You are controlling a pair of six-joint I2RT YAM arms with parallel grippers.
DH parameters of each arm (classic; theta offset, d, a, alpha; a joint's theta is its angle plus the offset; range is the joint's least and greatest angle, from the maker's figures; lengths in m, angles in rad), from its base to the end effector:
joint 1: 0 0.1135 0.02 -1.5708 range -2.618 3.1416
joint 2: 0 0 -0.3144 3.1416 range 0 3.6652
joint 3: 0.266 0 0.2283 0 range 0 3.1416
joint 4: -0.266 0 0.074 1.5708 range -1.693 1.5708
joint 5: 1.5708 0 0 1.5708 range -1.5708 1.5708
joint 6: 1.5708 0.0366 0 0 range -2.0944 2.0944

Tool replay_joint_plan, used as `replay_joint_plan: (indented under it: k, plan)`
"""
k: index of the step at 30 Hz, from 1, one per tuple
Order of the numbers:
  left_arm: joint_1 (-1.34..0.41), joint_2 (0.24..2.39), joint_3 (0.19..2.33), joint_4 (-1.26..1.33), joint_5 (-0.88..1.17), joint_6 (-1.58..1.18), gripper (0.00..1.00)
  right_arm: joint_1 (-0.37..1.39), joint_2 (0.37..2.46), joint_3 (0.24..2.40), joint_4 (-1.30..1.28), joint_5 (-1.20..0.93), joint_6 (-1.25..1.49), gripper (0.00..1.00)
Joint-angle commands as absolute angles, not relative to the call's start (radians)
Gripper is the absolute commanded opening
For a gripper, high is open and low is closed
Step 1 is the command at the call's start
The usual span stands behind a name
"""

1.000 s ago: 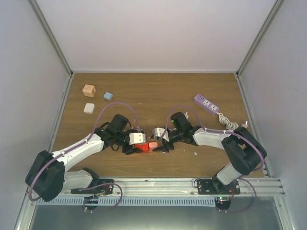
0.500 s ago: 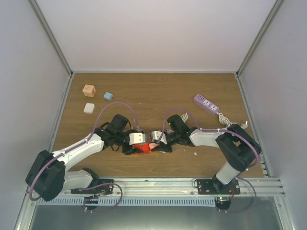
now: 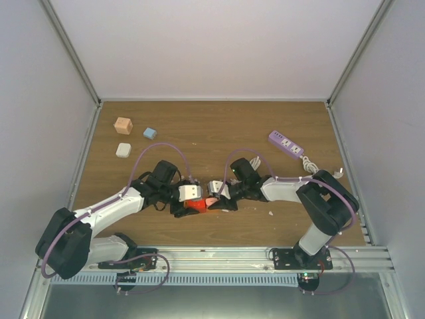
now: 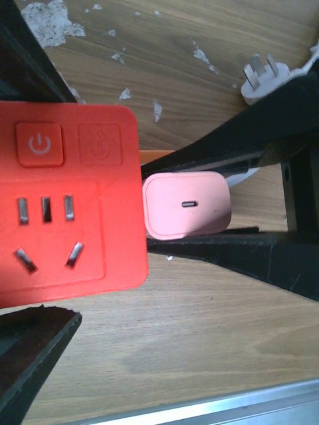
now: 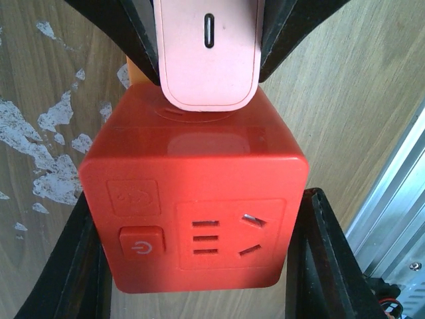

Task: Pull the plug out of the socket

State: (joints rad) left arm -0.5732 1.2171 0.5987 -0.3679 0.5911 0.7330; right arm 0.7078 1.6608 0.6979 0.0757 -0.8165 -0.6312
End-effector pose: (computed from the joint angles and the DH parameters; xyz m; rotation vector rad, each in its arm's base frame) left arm 0.1427 -0.1164 0.2426 1.6570 1.7986 -0.6806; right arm 0.1999 0.2061 0.2033 -1.7074 1.5862 1.0269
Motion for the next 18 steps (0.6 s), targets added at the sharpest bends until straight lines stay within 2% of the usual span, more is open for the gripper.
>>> replay_joint_plan:
  k: [1, 4, 8, 14, 18]
  plan:
    - [-0.577, 1.218, 0.589, -0.317, 0.626, 0.712, 0.69, 0.718, 1.702, 0.72, 0.056, -0.788, -0.637, 0.03]
    - [-0.577, 1.209, 0.603, -0.326, 0.656, 0.695, 0.57, 0.718, 1.713, 0.731, 0.041, -0.785, -0.636, 0.01]
    - [-0.566, 1.204, 0.649, -0.368, 0.709, 0.682, 0.48, 0.72, 1.713, 0.732, 0.036, -0.78, -0.637, 0.01]
    - [-0.54, 1.209, 0.709, -0.418, 0.784, 0.671, 0.41, 0.721, 1.734, 0.747, 0.01, -0.764, -0.64, 0.01]
    - [-0.54, 1.204, 0.697, -0.401, 0.765, 0.679, 0.39, 0.721, 1.752, 0.762, 0.003, -0.758, -0.633, 0.0]
